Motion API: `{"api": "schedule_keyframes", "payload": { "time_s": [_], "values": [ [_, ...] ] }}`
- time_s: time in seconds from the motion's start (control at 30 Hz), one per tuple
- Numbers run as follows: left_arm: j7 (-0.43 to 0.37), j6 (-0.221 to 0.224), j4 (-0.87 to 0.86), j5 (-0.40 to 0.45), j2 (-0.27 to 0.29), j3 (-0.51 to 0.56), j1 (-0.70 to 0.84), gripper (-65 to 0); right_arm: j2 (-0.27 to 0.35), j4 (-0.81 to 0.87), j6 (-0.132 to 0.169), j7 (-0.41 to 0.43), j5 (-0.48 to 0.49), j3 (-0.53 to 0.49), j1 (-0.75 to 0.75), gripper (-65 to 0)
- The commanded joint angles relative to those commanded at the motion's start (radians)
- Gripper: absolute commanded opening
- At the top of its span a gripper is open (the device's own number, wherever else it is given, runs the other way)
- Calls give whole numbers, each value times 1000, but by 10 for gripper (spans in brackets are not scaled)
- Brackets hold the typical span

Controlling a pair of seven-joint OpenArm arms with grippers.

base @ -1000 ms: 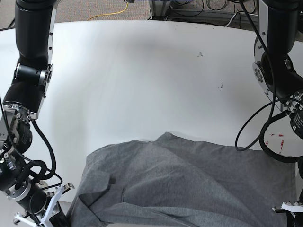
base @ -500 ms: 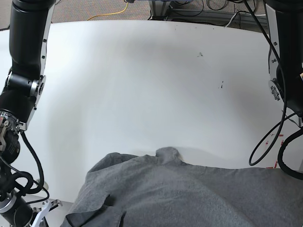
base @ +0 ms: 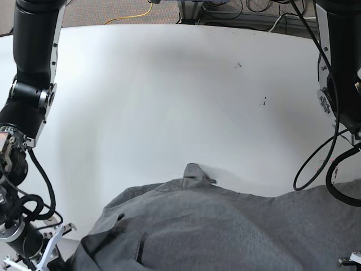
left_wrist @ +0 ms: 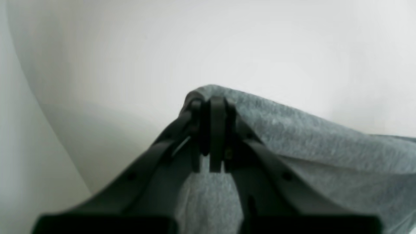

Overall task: Layout the t-shirt on the table in an organized manner, then fold the t-shirt properly
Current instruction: 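Lift the shirt with both grippers and swing it up off the table, then drag the shirt with both grippers toward the robot, laying it flat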

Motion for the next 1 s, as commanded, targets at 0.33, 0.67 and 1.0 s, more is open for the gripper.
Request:
{"api": "schedule_keyframes", "payload": {
  "time_s": [0.33,0.67,1.0],
  "values": [
    [15,0,38,-75,0,-81,244,-642,-6,155,0,-2,0,55,-270,-650],
    [15,0,118,-140,0,-141,548,-644,-6,270,0,-2,34,71,-508,-650],
    [17,0,126,-264,-6,-262,838,-644,0,270,0,-35,176,203,-674,-650]
  ]
}}
